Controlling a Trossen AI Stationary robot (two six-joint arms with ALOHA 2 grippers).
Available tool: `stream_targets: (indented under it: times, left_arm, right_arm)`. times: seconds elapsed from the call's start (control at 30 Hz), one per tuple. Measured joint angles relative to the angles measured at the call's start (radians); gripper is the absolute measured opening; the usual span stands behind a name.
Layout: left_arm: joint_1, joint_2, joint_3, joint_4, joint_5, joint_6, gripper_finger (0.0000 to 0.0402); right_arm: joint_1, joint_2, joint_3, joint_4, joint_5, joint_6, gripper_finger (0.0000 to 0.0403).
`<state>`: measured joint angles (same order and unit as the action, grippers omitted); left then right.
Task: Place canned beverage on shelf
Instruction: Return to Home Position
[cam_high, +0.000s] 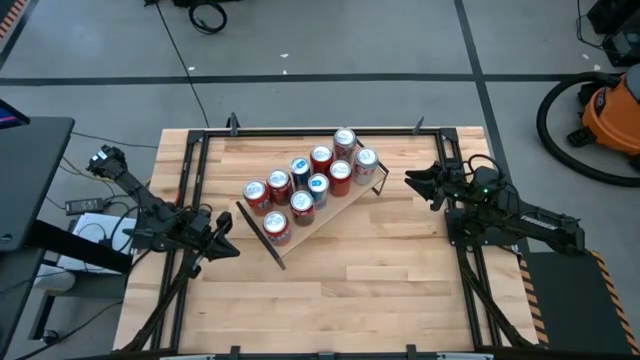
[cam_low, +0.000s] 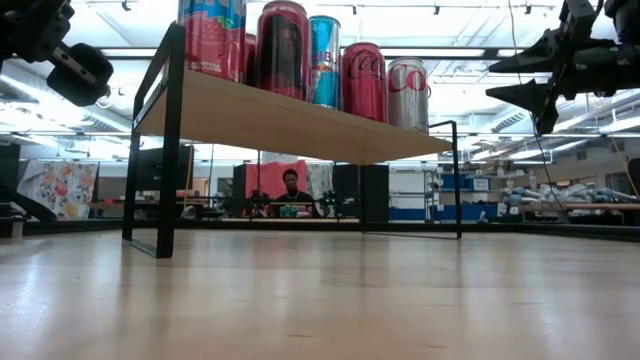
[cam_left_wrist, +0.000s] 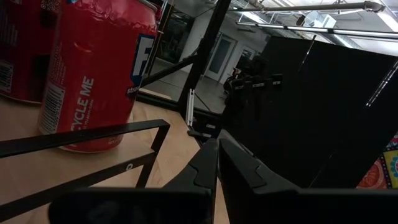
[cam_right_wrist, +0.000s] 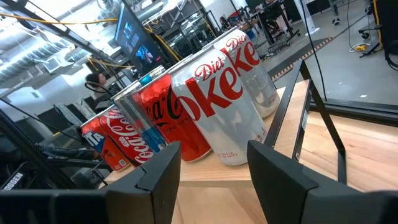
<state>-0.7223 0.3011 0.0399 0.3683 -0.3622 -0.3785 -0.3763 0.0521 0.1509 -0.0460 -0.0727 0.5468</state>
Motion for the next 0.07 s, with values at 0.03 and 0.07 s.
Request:
stream_targets:
  times: [0.03,0.07]
  left_arm:
    - [0.000,0.000,0.000,0.000,0.000,0.000,0.0025]
    - [0.000,0.000,0.000,0.000,0.000,0.000,0.0025]
  right_arm:
    - [0.000,0.000,0.000,0.000,0.000,0.000,0.0194]
    - [0.000,0.000,0.000,0.000,0.000,0.000,0.0194]
